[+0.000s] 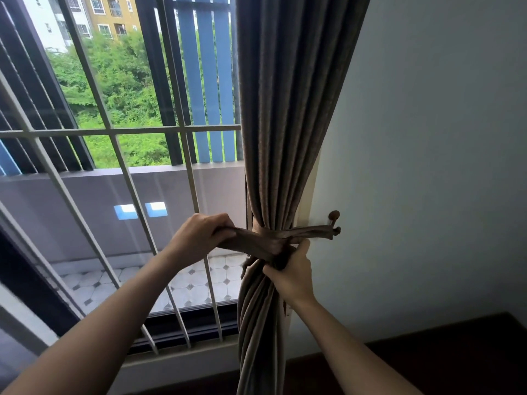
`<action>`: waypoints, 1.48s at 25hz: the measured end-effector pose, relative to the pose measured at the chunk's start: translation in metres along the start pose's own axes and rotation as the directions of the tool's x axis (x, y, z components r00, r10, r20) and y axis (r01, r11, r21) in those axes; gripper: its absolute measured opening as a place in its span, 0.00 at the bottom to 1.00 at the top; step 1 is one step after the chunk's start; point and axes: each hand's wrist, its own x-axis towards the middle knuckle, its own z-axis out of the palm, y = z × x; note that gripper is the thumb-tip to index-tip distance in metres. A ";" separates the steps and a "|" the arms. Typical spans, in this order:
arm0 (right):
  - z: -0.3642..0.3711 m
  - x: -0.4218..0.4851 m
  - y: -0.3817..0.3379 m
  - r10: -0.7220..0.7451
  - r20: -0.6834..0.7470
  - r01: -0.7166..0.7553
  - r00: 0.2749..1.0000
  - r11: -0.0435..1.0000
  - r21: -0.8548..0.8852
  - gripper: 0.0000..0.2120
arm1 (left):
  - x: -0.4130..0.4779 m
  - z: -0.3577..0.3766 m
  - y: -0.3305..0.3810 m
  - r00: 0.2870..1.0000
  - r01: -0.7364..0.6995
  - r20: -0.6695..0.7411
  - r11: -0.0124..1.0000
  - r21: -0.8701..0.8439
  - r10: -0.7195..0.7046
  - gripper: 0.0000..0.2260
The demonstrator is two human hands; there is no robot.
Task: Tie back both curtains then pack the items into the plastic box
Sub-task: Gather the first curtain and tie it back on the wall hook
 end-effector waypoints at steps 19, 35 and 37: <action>-0.087 -0.035 -0.012 0.055 -0.393 -0.075 0.918 0.997 -0.035 0.16 | 0.060 0.090 0.071 0.793 0.245 0.494 0.557 -0.793 0.355 0.07; -0.116 -0.015 -0.011 -0.080 -0.797 -0.265 0.599 0.919 -0.291 0.14 | 0.082 0.145 0.107 0.742 0.553 0.644 -0.372 -0.745 -0.187 0.09; -0.112 -0.011 -0.013 -0.073 -0.810 -0.289 0.581 0.913 -0.290 0.15 | 0.092 0.163 0.115 0.680 0.545 0.679 -0.428 -0.721 -0.278 0.10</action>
